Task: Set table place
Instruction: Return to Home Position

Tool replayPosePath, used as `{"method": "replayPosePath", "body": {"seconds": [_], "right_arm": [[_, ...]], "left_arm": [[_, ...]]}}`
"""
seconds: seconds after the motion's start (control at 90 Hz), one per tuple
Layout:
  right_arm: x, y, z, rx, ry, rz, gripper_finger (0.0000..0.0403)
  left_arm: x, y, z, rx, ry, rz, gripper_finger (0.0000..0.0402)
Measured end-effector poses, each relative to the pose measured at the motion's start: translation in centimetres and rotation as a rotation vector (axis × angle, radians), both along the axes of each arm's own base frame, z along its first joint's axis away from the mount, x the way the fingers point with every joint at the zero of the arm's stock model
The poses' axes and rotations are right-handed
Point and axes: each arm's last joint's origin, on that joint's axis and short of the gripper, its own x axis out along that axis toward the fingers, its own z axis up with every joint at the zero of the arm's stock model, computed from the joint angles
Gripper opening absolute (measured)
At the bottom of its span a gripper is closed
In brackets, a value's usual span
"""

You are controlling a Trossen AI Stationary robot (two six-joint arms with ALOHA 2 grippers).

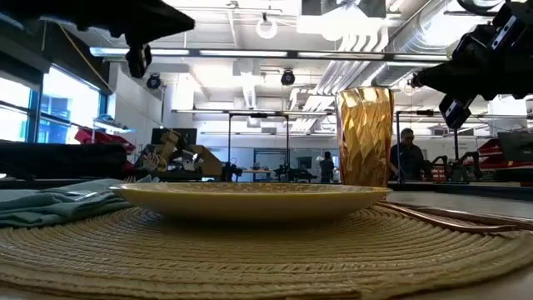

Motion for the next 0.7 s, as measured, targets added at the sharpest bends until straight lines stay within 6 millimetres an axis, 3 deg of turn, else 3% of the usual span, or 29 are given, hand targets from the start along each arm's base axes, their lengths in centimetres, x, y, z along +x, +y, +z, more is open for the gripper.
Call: {"method": "replayPosePath", "body": {"seconds": [0.444, 0.7], "right_arm": [[0.0, 0.0, 0.0, 0.0, 0.0, 0.0, 0.0], [0.0, 0.0, 0.0, 0.0, 0.0, -0.001, 0.0]], "left_arm": [[-4.9, 2.1, -4.1, 0.074, -0.102, -0.076, 0.0], [-6.1, 2.7, -5.8, 0.114, -0.105, -0.146, 0.0]]}}
